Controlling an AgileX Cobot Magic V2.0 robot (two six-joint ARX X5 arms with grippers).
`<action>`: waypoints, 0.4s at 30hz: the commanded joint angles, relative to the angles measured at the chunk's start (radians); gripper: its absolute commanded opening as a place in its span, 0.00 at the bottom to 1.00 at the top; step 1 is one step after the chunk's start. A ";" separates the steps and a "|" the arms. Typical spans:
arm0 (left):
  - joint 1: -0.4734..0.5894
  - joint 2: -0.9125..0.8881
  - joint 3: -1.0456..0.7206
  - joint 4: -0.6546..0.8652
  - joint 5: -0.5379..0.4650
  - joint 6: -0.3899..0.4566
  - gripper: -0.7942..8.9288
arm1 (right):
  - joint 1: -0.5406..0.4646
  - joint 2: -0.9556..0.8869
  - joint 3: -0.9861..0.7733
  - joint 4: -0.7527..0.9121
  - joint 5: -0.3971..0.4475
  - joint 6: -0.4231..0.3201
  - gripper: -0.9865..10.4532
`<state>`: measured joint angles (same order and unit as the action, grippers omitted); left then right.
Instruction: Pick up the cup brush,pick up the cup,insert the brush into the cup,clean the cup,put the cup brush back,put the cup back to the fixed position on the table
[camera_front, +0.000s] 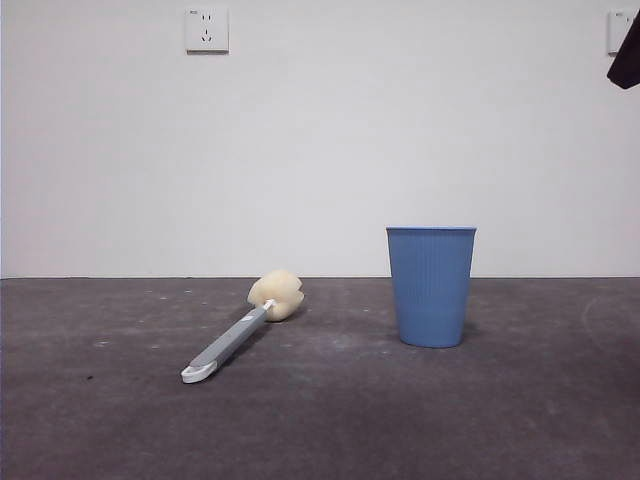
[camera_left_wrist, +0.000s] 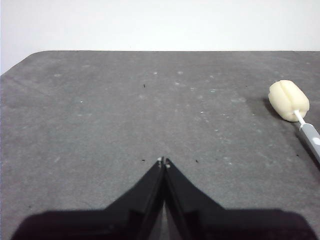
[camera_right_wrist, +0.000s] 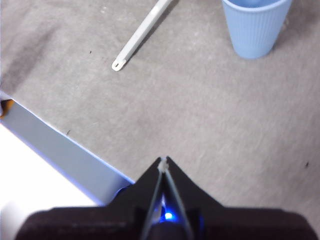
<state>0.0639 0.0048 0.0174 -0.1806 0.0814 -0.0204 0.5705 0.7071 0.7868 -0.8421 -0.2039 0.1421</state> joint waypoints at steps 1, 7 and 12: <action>0.003 -0.003 -0.013 0.001 0.000 -0.006 0.08 | -0.023 -0.027 0.000 0.064 0.045 -0.080 0.09; 0.003 -0.003 -0.013 0.001 0.000 -0.006 0.08 | -0.190 -0.148 -0.097 0.355 0.072 -0.106 0.09; 0.003 -0.003 -0.013 0.001 -0.001 -0.006 0.08 | -0.370 -0.291 -0.273 0.481 0.072 -0.118 0.09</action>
<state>0.0639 0.0048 0.0174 -0.1806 0.0814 -0.0204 0.2256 0.4355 0.5610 -0.3801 -0.1322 0.0360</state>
